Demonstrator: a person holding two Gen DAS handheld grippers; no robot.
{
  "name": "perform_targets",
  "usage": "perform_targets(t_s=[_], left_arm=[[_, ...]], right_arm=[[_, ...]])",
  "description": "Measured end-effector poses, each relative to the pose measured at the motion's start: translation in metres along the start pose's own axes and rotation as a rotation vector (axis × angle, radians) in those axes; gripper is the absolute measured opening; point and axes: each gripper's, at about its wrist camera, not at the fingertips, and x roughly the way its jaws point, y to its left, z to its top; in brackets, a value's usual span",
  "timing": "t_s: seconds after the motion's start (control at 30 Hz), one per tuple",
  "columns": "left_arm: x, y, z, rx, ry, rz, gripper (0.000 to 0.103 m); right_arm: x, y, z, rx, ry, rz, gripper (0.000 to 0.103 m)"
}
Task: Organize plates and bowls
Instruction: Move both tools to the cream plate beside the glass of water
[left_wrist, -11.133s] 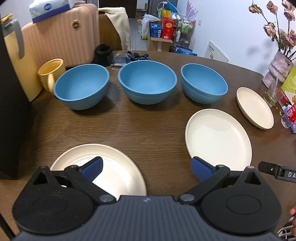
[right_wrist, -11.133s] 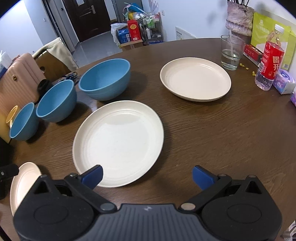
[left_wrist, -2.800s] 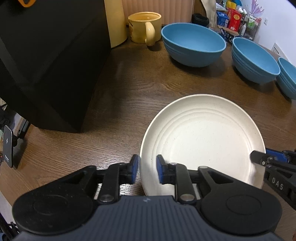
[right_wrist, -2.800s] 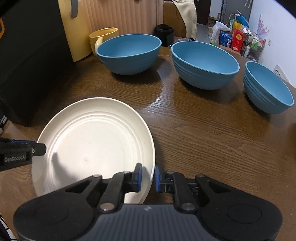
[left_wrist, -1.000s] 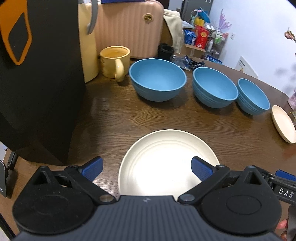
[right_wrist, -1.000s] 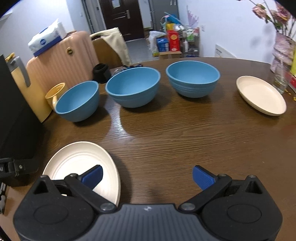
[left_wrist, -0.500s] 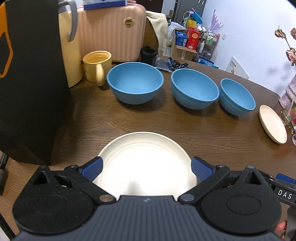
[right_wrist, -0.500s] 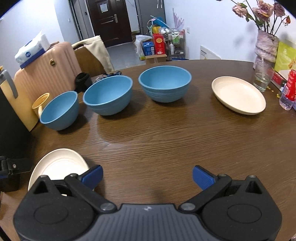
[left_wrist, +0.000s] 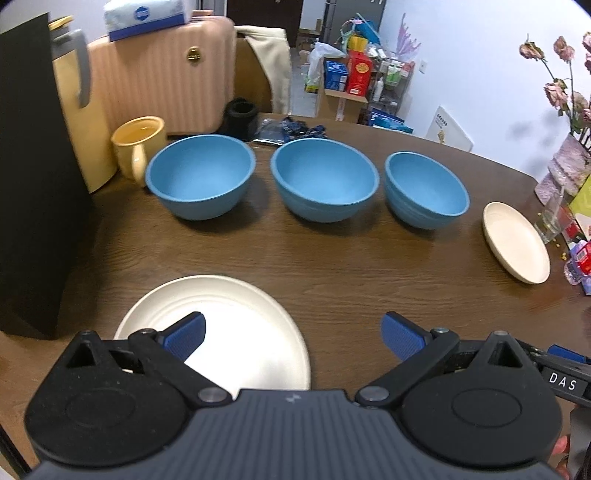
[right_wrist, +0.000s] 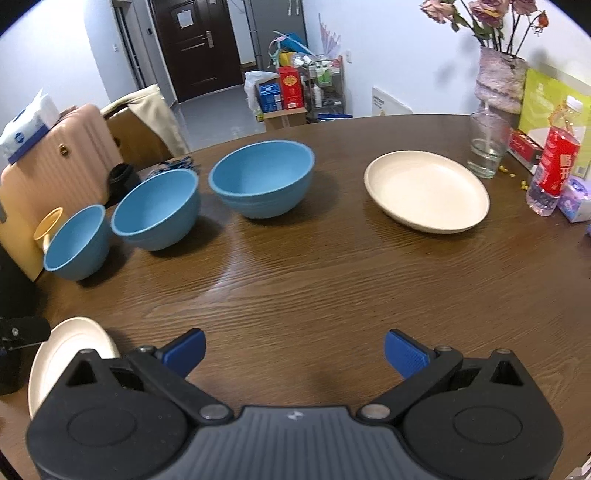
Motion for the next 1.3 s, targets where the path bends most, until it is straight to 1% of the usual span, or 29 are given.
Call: perform_targets(t_s=[0.43,0.93,1.13,1.3], left_arm=[[0.020,-0.074,0.011,0.040,0.017,-0.053,0.103],[0.044,-0.153,0.036,0.086,0.005,-0.108,0.103],[0.054,-0.181,0.043,0.099,0.008,-0.111,0.103],[0.063,-0.201,0.049,0.110,0.003,-0.095,0.103]], right_arm=[[0.006,-0.069,0.030,0.033,-0.002,-0.061,0.103],[0.013,-0.147,0.063,0.083,-0.009,-0.133,0.103],[0.021,-0.172,0.077,0.079,-0.004,-0.133,0.103],[0.031,-0.188,0.088,0.070,0.002,-0.129,0.103]])
